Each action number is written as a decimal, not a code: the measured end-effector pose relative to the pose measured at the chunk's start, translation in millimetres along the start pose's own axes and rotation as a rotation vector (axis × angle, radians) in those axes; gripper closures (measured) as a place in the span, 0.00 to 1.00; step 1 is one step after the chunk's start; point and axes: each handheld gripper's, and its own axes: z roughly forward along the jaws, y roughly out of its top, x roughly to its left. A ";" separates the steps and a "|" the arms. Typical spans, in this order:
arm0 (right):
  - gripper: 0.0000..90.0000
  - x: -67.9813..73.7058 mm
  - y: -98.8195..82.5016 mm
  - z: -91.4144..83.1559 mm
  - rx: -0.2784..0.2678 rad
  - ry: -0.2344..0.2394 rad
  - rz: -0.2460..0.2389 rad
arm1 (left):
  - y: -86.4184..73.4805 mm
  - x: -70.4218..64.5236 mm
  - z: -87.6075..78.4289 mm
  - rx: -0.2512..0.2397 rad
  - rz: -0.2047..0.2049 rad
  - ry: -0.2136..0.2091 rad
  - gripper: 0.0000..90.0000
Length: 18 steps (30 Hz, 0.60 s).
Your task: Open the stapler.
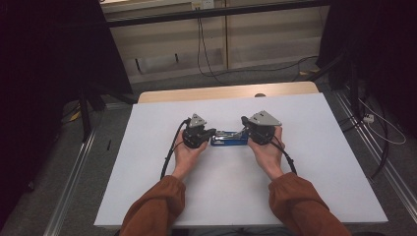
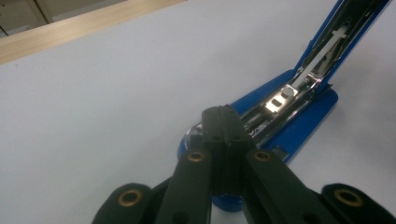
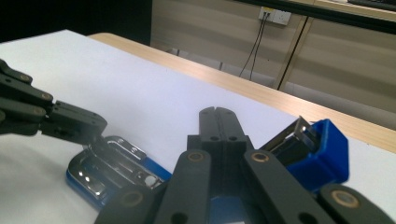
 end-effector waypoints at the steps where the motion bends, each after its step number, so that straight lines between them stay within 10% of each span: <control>1: 1.00 -1.3 -1.0 -1.5 0.007 -0.001 -0.004 | -0.5 0.9 0.1 -0.002 -0.009 -0.006 1.00; 18: 1.00 -19.3 -8.4 -10.8 0.009 0.008 0.039 | 0.0 -0.6 0.4 -0.002 0.001 0.002 1.00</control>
